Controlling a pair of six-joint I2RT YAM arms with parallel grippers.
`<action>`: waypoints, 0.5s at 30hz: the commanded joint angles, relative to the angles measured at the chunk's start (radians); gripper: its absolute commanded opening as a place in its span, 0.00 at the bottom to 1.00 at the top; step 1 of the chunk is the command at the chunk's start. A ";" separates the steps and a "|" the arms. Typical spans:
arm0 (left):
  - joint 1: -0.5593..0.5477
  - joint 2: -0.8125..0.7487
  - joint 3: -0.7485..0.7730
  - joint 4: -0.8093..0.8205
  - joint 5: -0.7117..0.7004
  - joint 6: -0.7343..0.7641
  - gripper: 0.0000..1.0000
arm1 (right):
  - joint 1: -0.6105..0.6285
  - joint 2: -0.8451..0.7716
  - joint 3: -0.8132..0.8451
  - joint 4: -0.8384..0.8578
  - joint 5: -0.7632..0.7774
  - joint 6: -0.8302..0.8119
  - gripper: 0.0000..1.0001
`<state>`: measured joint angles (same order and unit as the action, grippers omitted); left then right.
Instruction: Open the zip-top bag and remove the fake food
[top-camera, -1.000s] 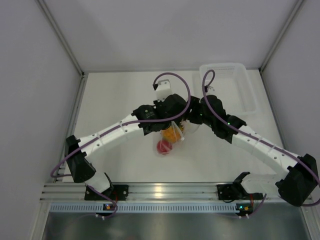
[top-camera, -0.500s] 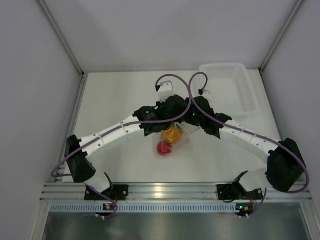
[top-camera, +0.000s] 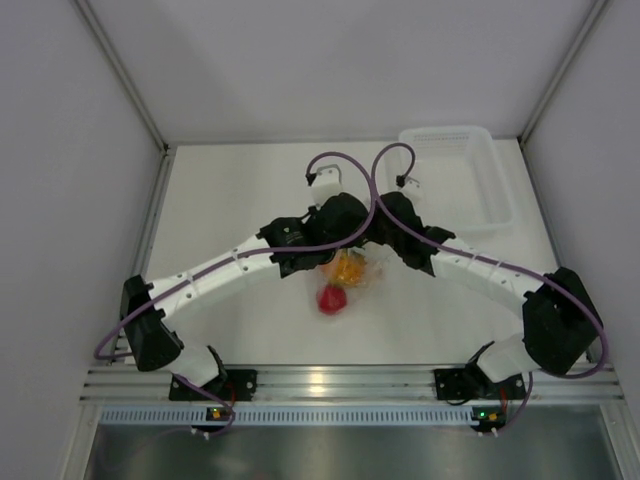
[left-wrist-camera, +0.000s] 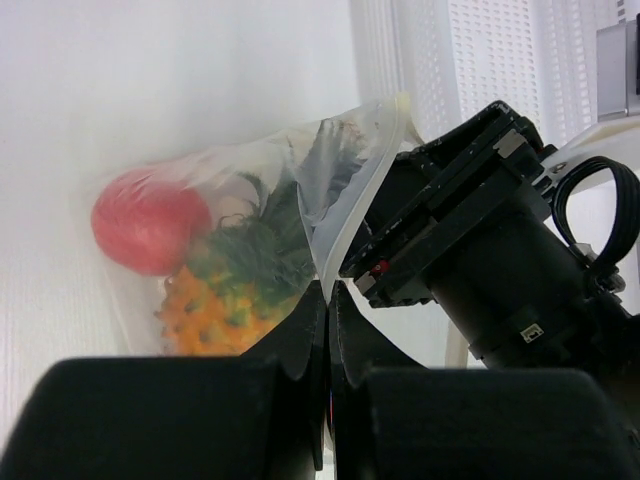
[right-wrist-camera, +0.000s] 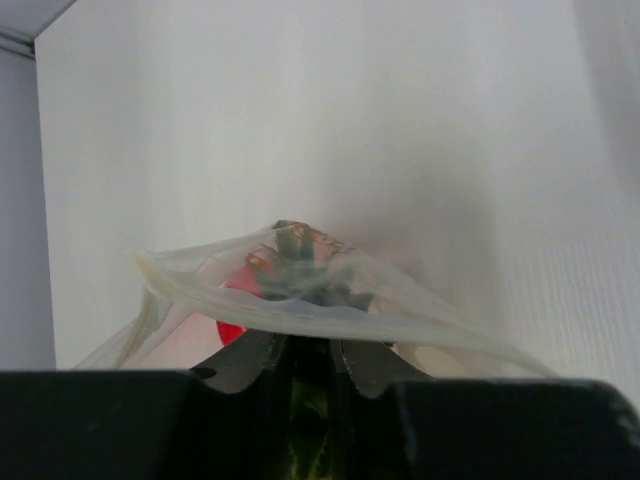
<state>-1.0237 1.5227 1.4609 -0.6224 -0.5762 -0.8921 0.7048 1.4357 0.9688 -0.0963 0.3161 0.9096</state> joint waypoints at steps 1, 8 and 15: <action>0.001 -0.044 -0.004 0.062 -0.011 0.015 0.00 | 0.010 0.006 0.024 0.062 0.029 -0.029 0.11; 0.062 -0.050 -0.051 0.061 -0.022 0.021 0.00 | 0.041 -0.090 -0.008 0.076 0.049 -0.179 0.00; 0.102 -0.065 -0.074 0.059 -0.037 0.032 0.00 | 0.154 -0.199 -0.045 0.081 0.110 -0.412 0.00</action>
<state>-0.9352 1.5089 1.3945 -0.6052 -0.5903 -0.8707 0.8074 1.3037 0.9329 -0.0738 0.3759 0.6434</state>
